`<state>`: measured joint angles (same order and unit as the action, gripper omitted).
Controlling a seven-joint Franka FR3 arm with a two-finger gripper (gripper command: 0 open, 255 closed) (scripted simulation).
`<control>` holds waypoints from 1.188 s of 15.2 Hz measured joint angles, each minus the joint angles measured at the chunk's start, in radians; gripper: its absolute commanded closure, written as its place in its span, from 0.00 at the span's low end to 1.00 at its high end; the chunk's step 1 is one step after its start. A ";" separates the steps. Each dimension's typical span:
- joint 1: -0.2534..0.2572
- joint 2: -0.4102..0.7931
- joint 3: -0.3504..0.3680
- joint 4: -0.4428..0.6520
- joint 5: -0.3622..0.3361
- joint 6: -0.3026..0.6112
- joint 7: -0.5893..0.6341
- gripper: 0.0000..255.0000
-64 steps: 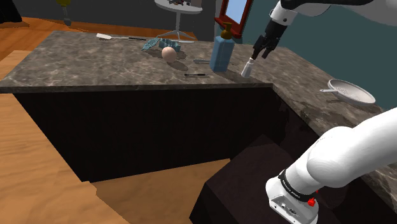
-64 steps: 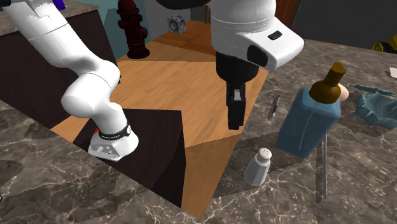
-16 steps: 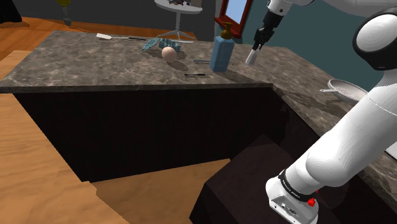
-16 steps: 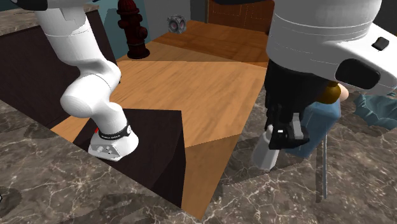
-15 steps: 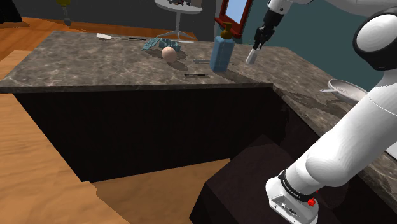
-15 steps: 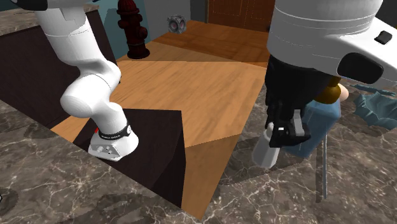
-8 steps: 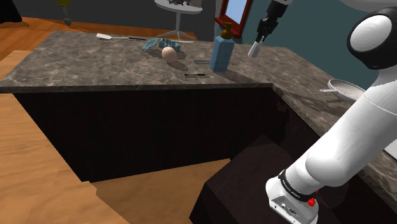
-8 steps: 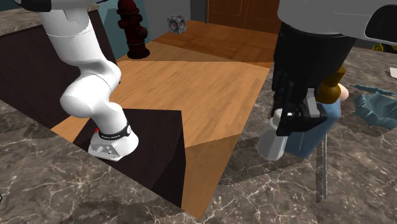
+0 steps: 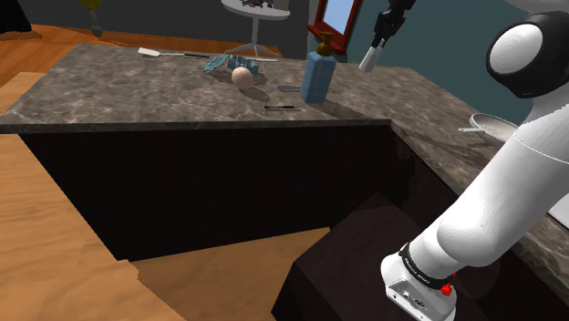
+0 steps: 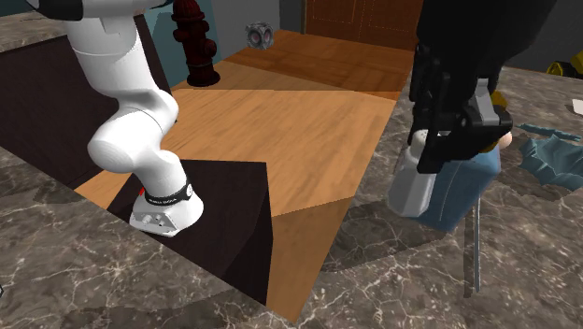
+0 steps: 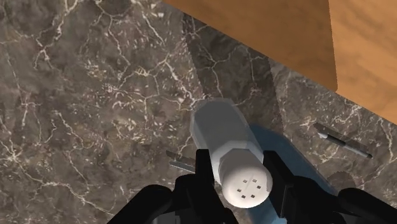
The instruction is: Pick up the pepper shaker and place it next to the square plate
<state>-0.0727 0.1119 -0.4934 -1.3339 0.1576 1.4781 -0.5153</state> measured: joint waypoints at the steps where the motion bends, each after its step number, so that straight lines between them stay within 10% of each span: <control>1: -0.004 0.010 -0.002 0.031 0.006 -0.022 -0.001 1.00; 18: -0.019 -0.580 0.069 -0.503 -0.244 -0.019 0.052 1.00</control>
<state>-0.0920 -0.4682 -0.4243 -1.8372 -0.0868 1.4588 -0.4629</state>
